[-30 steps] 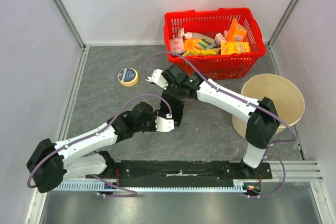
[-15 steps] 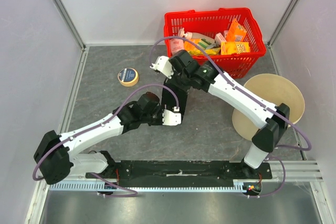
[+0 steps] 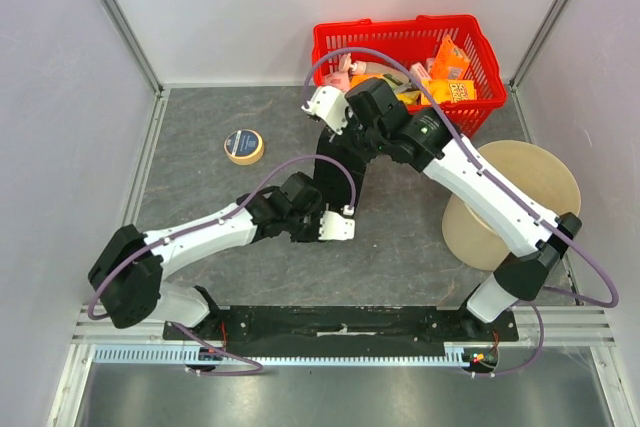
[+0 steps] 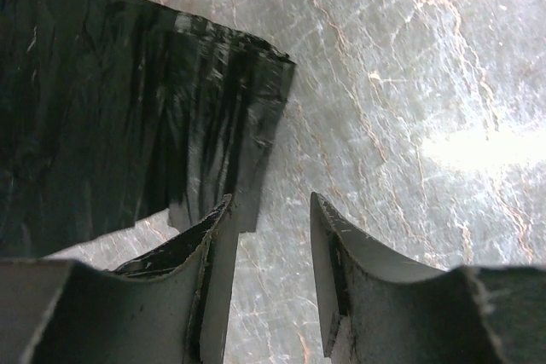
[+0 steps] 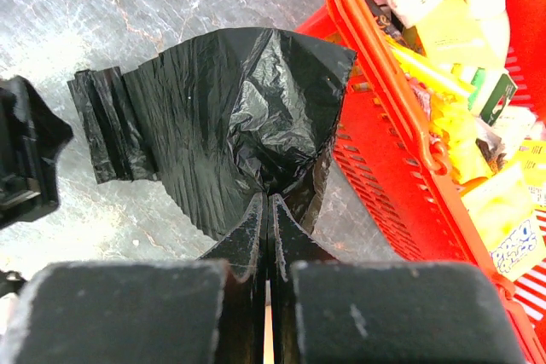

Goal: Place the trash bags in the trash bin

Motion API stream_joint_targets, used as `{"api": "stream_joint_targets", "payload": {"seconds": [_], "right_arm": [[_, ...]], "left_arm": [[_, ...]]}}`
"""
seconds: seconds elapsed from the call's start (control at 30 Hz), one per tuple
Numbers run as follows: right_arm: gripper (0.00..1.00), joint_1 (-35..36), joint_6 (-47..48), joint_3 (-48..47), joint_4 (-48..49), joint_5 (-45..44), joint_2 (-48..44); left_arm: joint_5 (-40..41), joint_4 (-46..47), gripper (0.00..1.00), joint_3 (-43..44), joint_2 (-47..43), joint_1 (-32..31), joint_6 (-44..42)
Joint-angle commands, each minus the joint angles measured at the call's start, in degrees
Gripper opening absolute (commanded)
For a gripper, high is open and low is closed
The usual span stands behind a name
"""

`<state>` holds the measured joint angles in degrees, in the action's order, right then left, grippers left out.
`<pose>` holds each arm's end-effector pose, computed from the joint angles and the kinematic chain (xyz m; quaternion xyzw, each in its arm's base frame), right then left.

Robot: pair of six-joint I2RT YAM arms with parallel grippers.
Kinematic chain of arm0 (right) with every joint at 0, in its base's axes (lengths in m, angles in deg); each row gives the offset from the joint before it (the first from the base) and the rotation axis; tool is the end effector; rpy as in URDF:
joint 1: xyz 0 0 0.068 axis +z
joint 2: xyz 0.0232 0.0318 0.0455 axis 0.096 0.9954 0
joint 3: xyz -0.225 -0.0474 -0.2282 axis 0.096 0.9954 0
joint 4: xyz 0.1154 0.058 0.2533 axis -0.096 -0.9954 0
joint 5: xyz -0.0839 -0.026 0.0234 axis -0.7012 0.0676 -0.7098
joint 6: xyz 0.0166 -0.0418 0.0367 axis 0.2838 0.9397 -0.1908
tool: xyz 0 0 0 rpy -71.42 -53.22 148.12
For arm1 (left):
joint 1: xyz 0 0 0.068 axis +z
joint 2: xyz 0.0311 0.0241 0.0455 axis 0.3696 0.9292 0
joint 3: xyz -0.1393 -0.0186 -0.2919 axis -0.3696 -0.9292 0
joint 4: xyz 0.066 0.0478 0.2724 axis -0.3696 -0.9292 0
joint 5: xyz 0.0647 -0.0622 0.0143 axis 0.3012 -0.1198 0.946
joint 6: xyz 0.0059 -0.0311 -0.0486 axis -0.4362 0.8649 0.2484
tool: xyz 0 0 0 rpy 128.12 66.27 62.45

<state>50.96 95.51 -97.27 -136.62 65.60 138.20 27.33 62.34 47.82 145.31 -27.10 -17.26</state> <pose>0.2606 0.2558 0.4721 -0.4432 0.7978 0.0337 0.4074 0.1817 -0.2213 0.2517 0.7335 0.5976 -0.1049 0.3066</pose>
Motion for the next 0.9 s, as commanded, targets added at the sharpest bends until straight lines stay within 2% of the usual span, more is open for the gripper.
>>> {"api": "stream_joint_targets", "payload": {"seconds": [0.0,0.37,0.87], "right_arm": [[0.00,-0.9,0.2,-4.3,-1.4,1.2,-3.0],[0.00,-3.1,1.5,-10.5,-1.4,-0.3,-6.9],[0.00,-4.1,2.0,-12.3,-1.4,-0.6,-9.1]], "left_arm": [[-2.3,1.5,0.46,4.5,3.6,-0.6,-2.0],[-2.4,1.8,0.46,7.5,8.0,-1.3,-3.5],[-3.3,4.2,0.45,8.5,14.6,-2.7,-5.0]]}}
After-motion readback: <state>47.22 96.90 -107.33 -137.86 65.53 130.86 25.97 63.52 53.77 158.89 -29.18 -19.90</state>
